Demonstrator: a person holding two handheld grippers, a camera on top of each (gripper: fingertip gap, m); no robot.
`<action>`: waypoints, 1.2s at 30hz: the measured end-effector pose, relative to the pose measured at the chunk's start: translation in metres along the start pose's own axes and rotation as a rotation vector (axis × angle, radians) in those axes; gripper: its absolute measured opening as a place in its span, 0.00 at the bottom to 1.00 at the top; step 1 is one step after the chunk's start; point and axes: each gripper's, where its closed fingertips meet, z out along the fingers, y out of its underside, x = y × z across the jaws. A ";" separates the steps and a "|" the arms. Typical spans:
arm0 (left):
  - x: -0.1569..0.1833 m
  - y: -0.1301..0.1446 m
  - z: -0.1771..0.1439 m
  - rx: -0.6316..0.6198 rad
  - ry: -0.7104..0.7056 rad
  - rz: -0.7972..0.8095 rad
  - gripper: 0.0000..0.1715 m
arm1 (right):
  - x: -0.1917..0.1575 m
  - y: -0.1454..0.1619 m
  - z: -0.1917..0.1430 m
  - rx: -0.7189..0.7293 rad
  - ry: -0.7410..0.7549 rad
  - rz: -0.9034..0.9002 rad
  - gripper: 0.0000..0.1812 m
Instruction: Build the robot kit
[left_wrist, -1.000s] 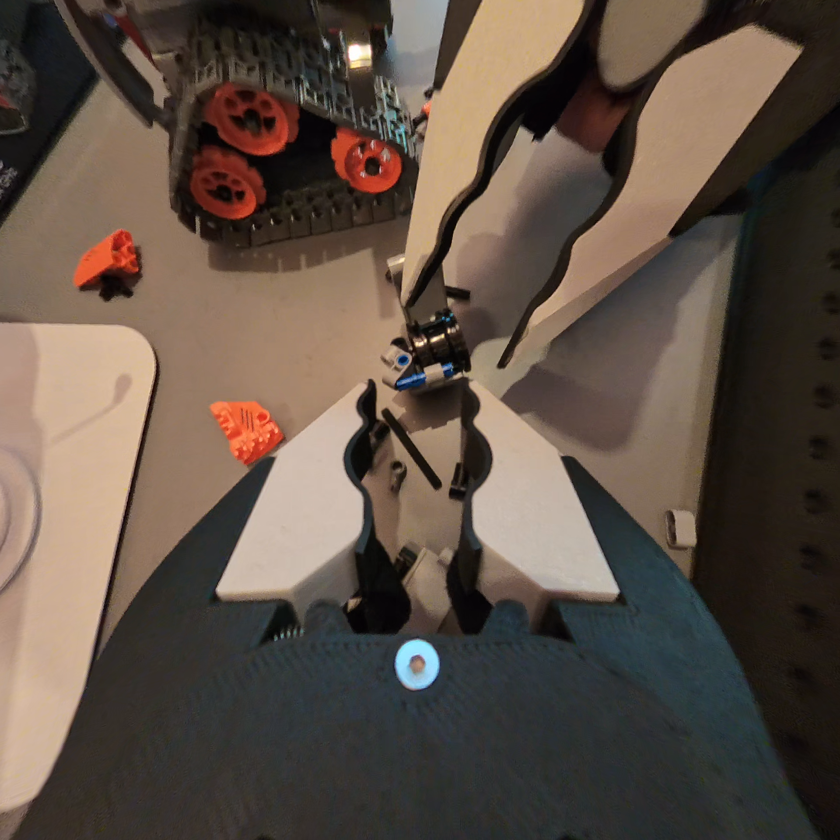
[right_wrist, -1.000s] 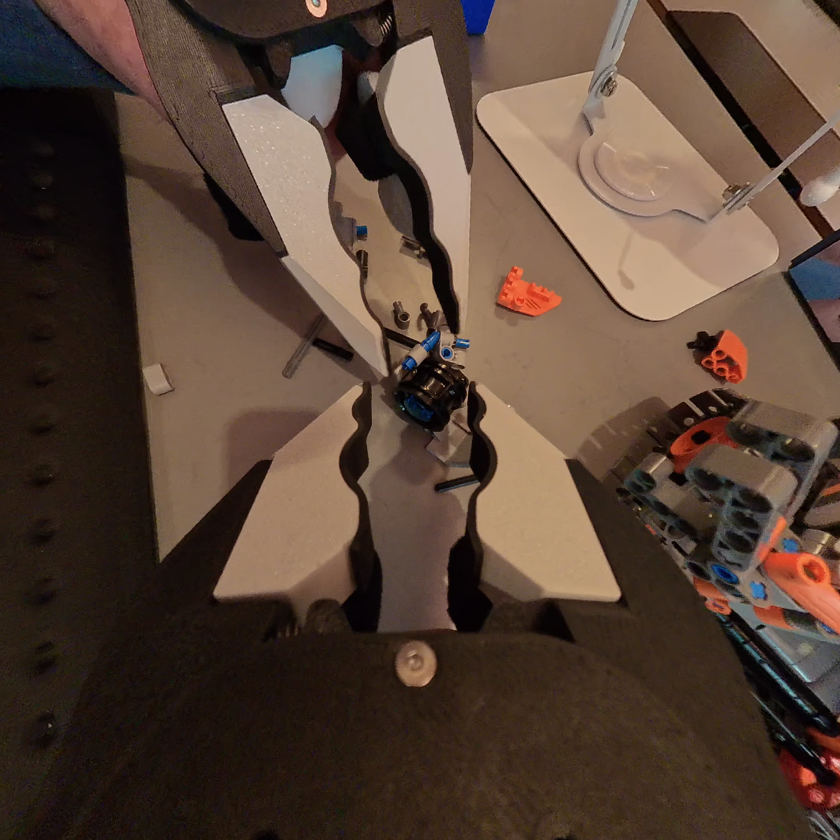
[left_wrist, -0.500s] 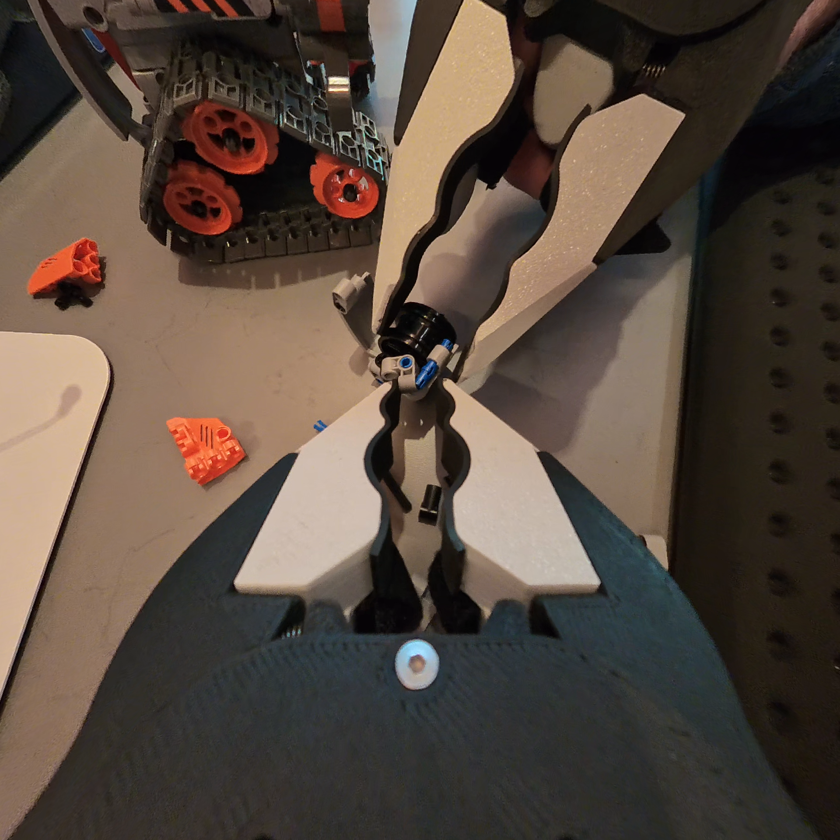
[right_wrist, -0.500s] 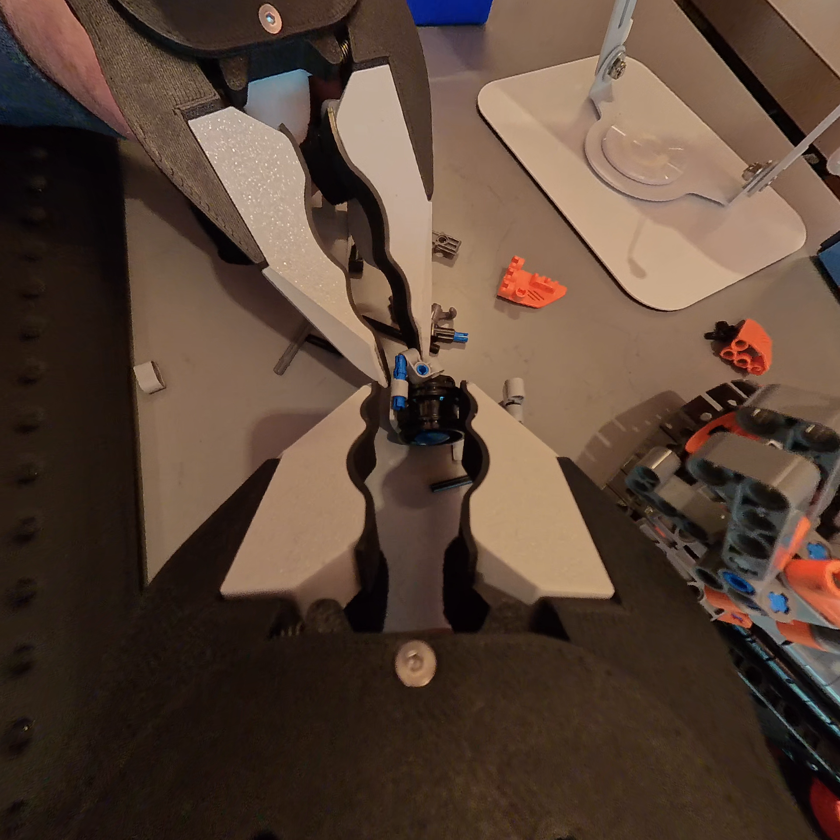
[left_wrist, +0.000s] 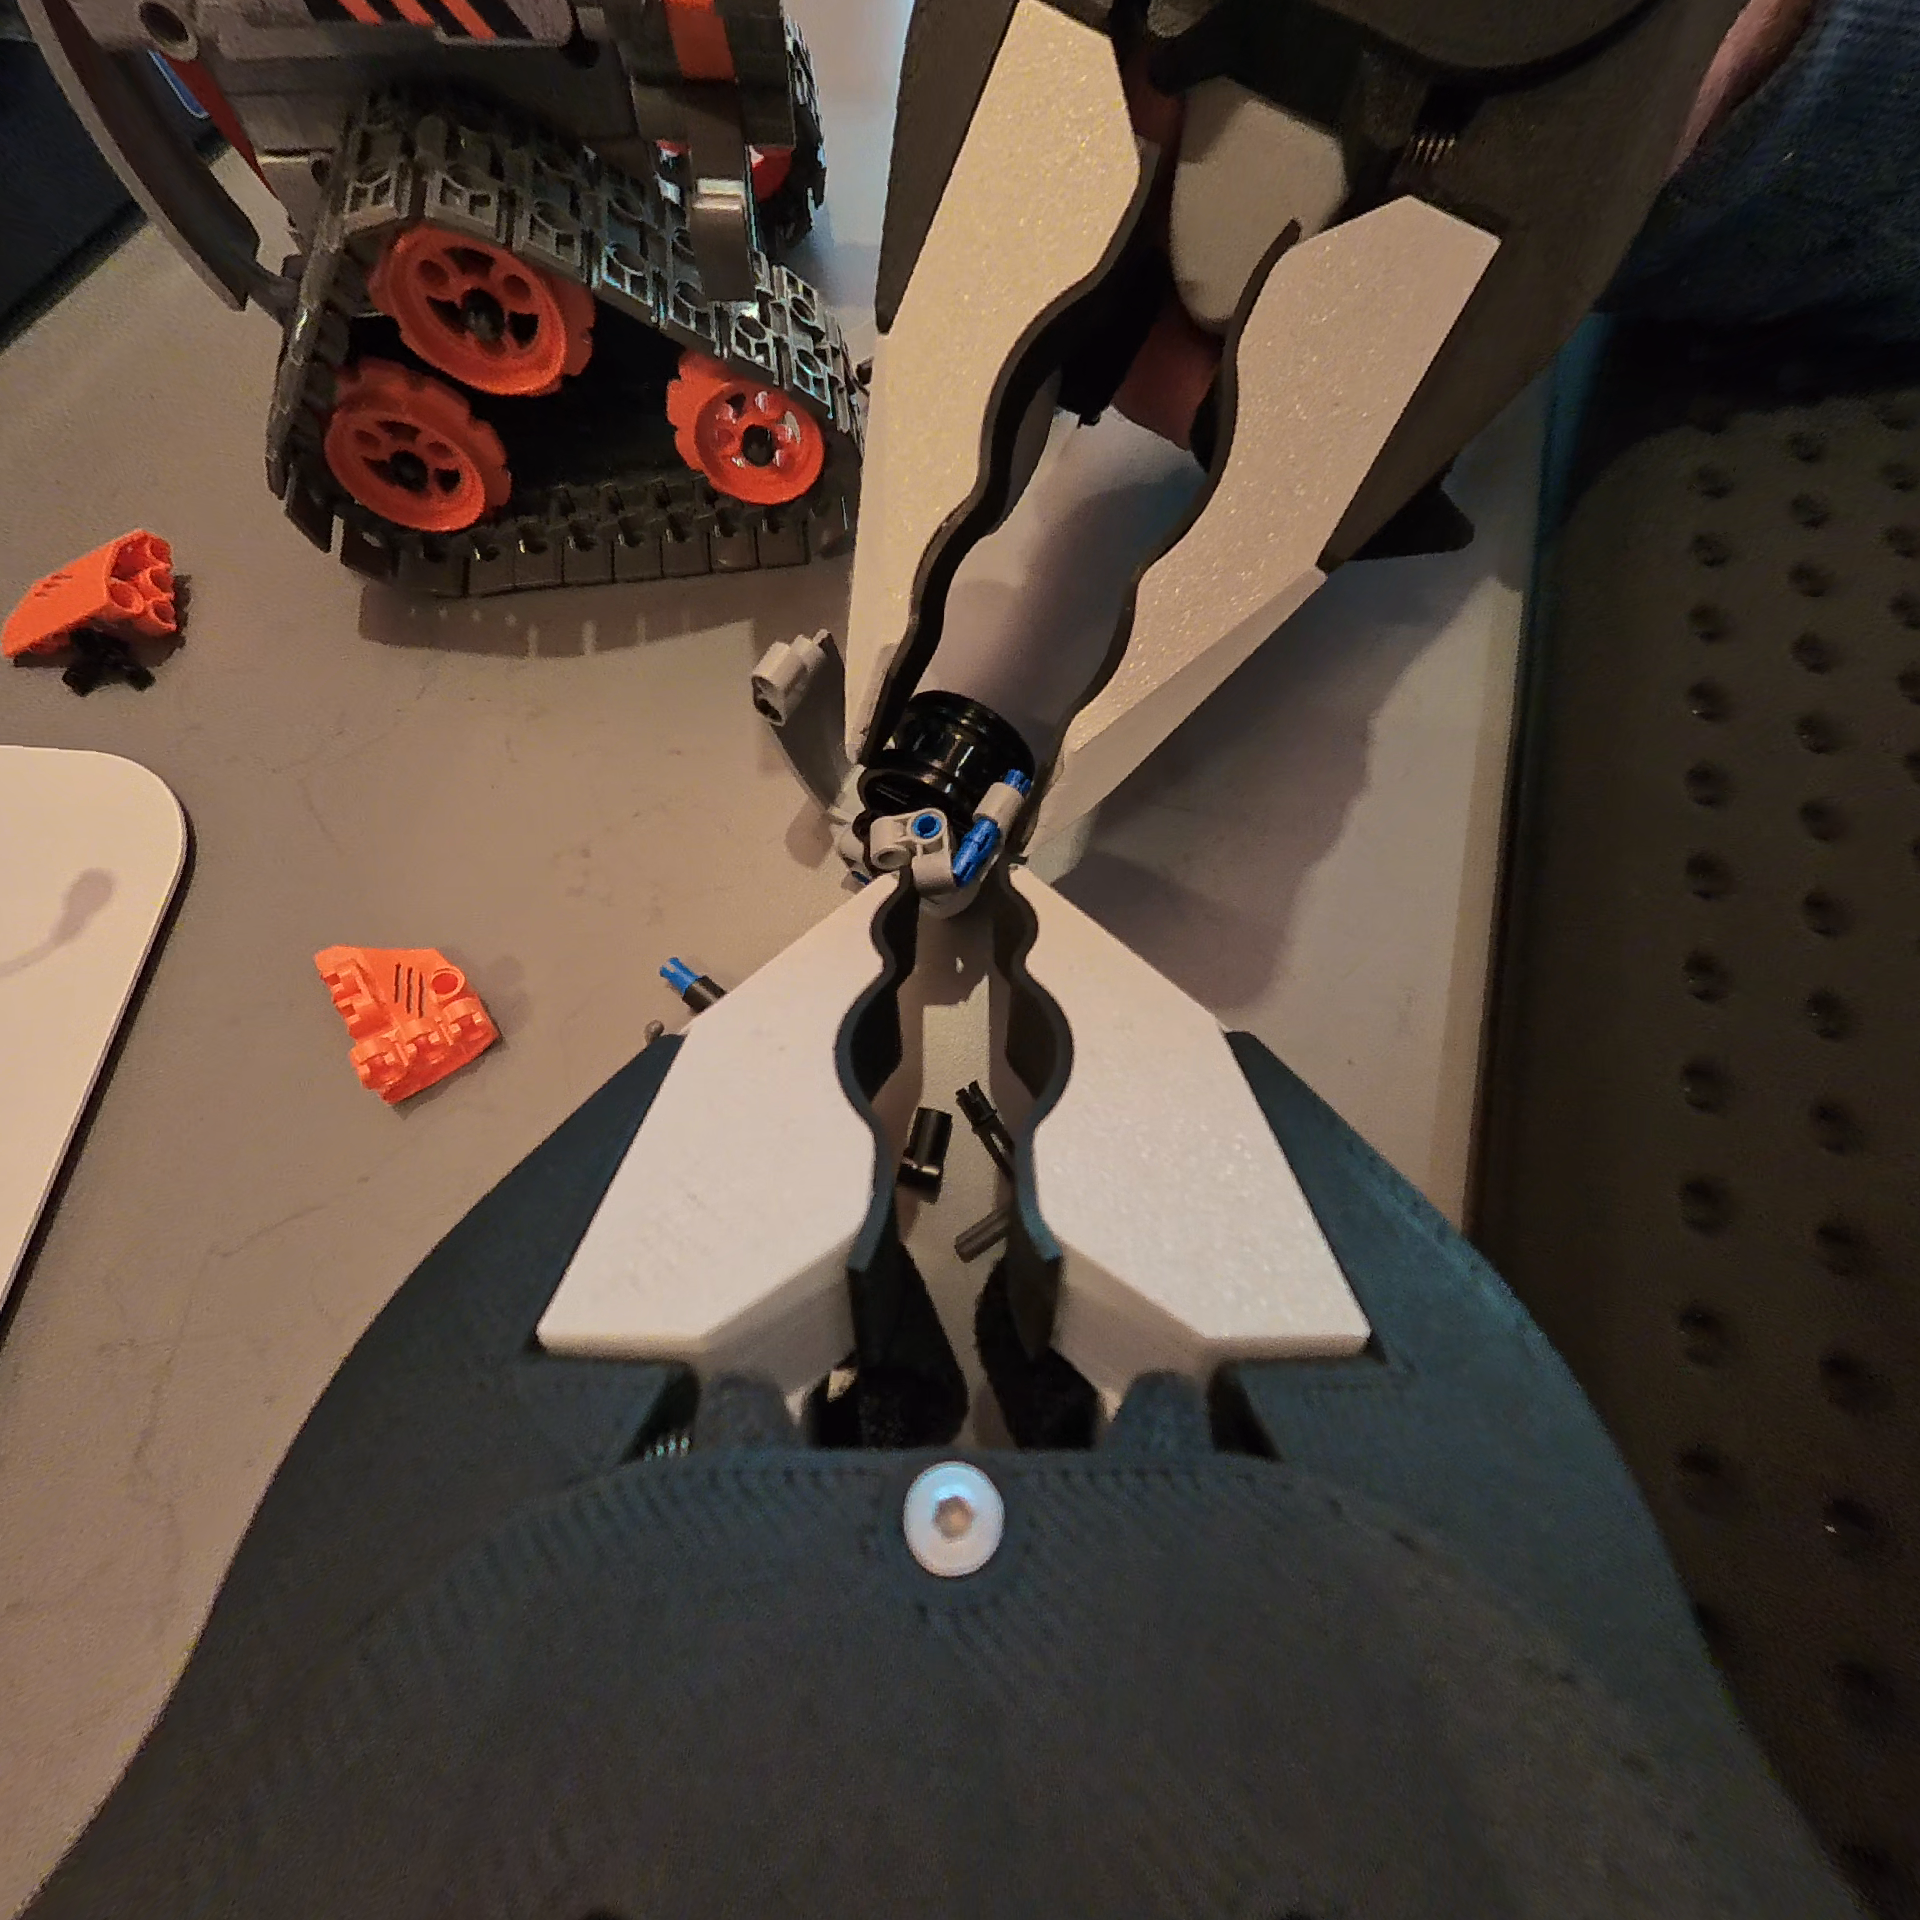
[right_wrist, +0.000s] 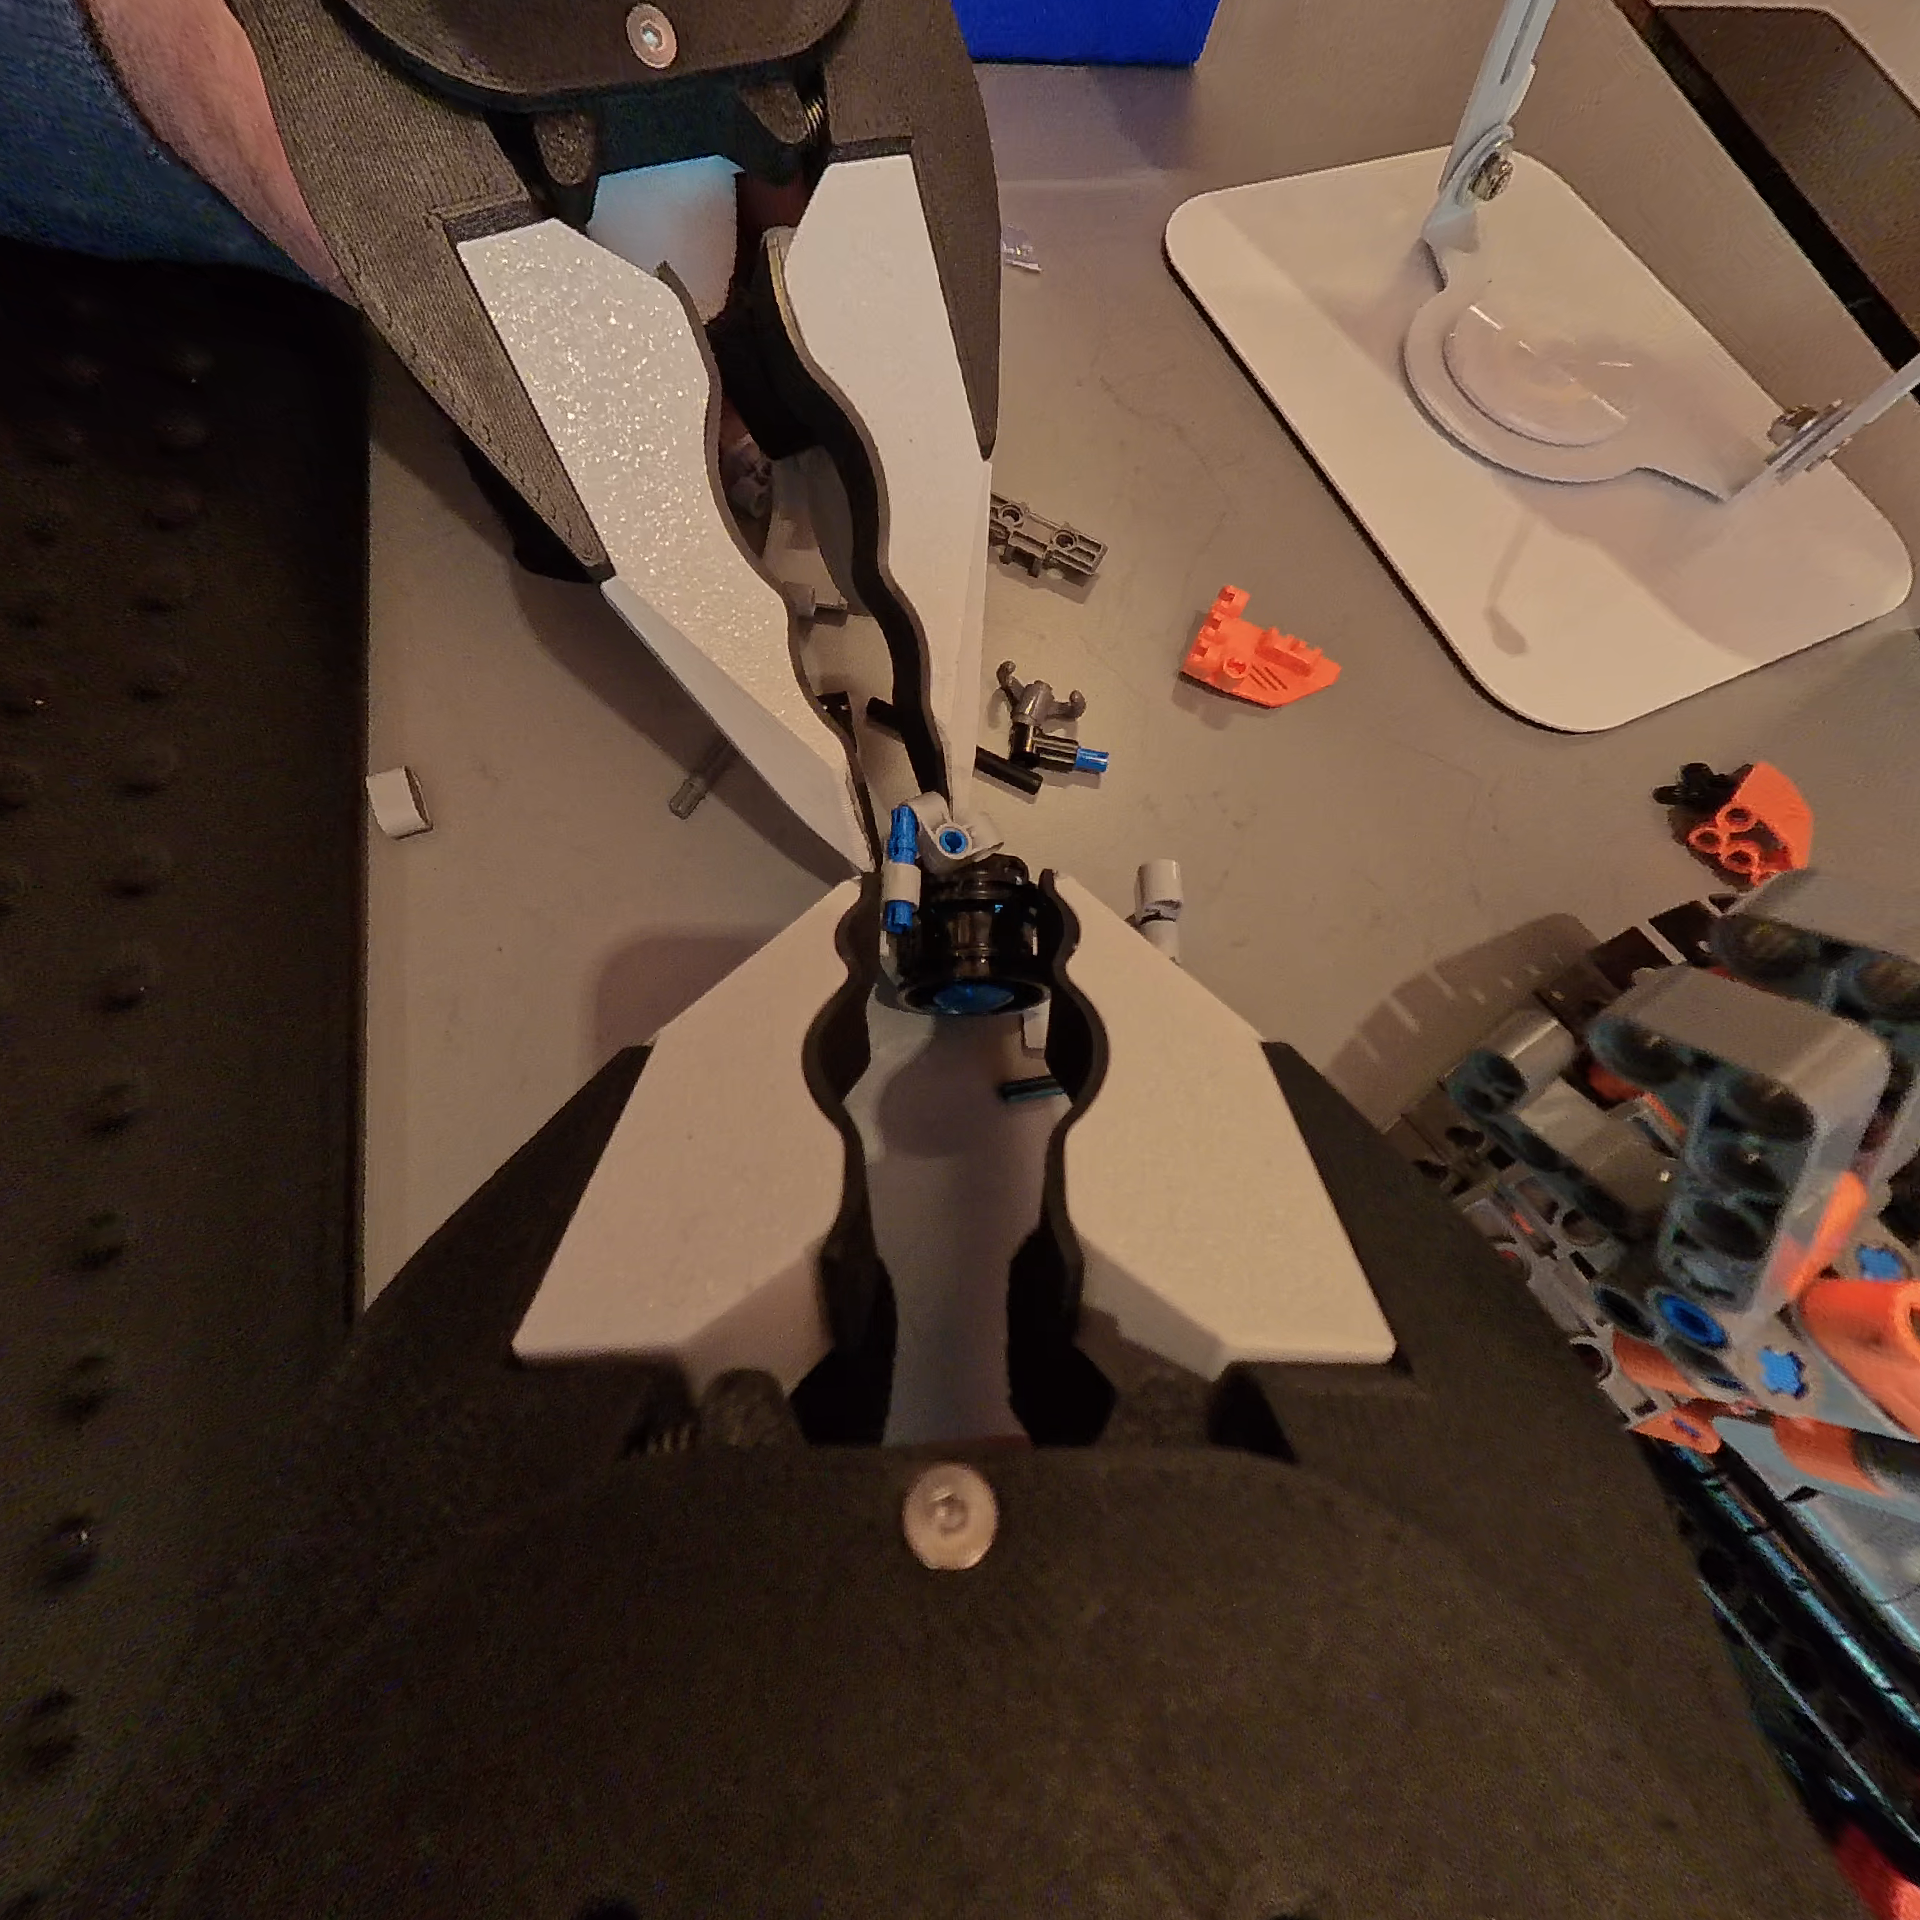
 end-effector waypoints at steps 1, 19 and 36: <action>0.000 0.000 0.000 0.002 -0.002 -0.004 0.07 | 0.000 0.000 0.000 0.000 0.000 -0.002 0.15; 0.005 -0.001 0.000 0.023 -0.010 -0.035 0.07 | -0.003 0.002 -0.002 0.012 -0.035 -0.010 0.15; 0.008 0.001 0.000 0.032 0.013 -0.012 0.06 | -0.006 0.002 -0.004 0.016 -0.055 -0.028 0.15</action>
